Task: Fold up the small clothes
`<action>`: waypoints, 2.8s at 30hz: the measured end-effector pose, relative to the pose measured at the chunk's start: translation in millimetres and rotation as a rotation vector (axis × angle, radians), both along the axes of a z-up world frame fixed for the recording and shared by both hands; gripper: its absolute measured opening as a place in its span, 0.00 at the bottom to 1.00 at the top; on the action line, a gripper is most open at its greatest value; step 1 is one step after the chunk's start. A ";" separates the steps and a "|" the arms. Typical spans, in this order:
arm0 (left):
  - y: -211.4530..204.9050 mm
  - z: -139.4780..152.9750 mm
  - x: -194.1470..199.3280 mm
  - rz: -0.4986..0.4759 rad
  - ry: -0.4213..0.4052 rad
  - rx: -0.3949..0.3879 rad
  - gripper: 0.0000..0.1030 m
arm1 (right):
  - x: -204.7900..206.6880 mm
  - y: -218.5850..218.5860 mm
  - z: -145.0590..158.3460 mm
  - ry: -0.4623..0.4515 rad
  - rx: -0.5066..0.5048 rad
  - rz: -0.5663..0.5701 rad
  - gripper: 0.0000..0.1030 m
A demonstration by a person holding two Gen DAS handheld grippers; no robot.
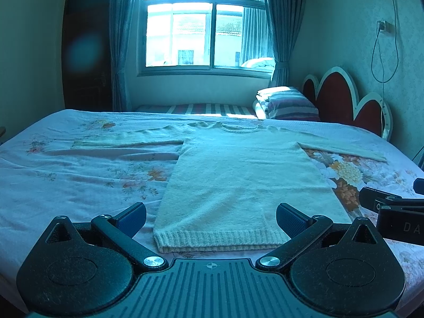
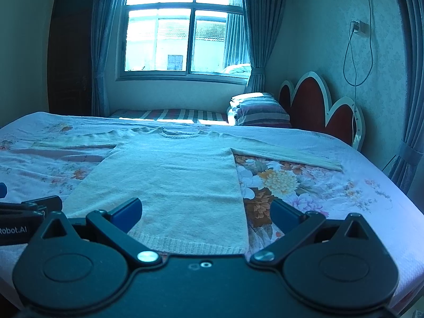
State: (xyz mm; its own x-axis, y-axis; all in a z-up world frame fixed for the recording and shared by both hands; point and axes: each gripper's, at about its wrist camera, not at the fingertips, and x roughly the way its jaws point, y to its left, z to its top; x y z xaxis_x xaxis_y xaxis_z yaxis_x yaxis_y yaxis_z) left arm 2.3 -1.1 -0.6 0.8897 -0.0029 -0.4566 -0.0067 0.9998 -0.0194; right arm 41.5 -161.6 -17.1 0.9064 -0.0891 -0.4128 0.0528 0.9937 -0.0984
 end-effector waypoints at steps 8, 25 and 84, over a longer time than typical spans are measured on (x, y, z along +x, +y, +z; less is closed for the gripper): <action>-1.0 0.2 -0.2 0.001 0.001 0.000 1.00 | -0.2 -0.1 -0.1 0.001 0.002 0.002 1.00; 0.6 -3.0 13.3 0.010 0.016 0.007 1.00 | 4.8 -11.5 -2.9 0.019 0.011 -0.020 1.00; 124.1 -63.9 314.6 0.351 0.264 0.011 1.00 | 430.2 -287.3 6.0 -0.083 0.630 -0.182 0.06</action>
State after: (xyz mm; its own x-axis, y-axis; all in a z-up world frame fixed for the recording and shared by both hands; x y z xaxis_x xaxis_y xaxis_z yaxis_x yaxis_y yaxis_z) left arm 316.8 123.1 -64.5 0.6888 0.2846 -0.6668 -0.3491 0.9363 0.0391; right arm 471.7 -448.8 -11.0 0.9306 -0.0081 -0.3660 0.2082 0.8341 0.5108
